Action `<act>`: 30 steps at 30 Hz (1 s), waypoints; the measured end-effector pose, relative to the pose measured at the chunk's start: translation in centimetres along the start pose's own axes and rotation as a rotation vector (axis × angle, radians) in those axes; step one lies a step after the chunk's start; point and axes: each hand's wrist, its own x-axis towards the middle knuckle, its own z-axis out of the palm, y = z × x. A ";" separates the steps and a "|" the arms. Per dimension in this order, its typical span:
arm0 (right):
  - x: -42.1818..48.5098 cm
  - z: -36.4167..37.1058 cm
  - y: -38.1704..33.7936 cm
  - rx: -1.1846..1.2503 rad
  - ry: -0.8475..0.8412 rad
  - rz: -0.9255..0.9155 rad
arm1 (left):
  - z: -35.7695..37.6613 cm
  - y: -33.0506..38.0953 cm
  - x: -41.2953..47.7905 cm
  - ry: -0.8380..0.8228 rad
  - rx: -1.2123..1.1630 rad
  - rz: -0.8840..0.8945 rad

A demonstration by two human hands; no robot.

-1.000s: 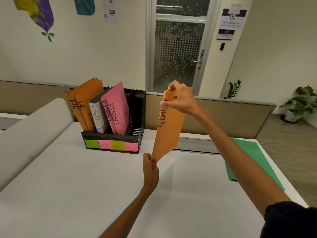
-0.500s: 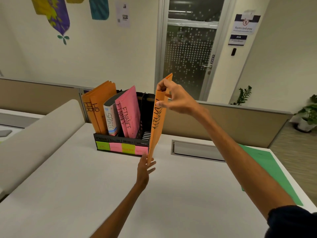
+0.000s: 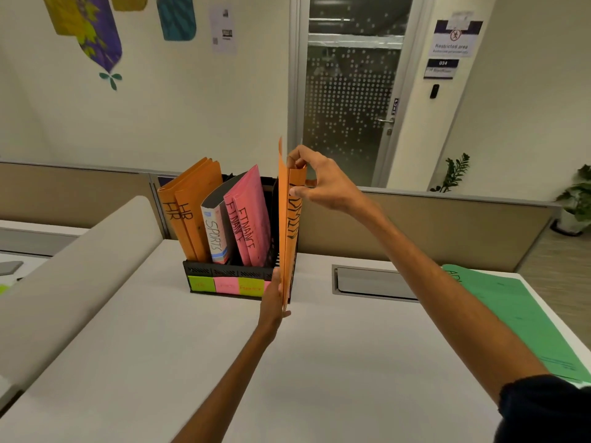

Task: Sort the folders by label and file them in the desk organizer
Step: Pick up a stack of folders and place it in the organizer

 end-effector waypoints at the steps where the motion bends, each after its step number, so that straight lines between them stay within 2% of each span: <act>1: 0.3 0.2 0.1 -0.021 0.009 -0.001 | -0.2 0.3 0.2 0.001 -0.005 -0.015; 8: 2.1 0.9 1.3 -0.019 0.116 0.083 | -1.5 1.0 1.7 -0.129 0.059 -0.021; 15: 3.8 1.7 1.5 -0.006 0.163 0.113 | -2.1 0.9 3.1 -0.083 0.004 0.022; 20: 5.9 2.2 1.5 0.016 0.171 0.074 | -2.4 0.7 4.0 0.032 -0.073 0.055; 23: 7.2 2.9 2.6 0.015 0.187 0.116 | -2.5 0.9 4.8 0.096 -0.149 0.026; 26: 8.1 3.3 4.0 -0.047 0.183 0.185 | -2.7 0.4 5.8 0.060 -0.156 -0.005; 30: 8.8 3.1 4.5 -0.054 0.203 0.159 | -3.1 -0.1 6.5 -0.007 -0.190 0.023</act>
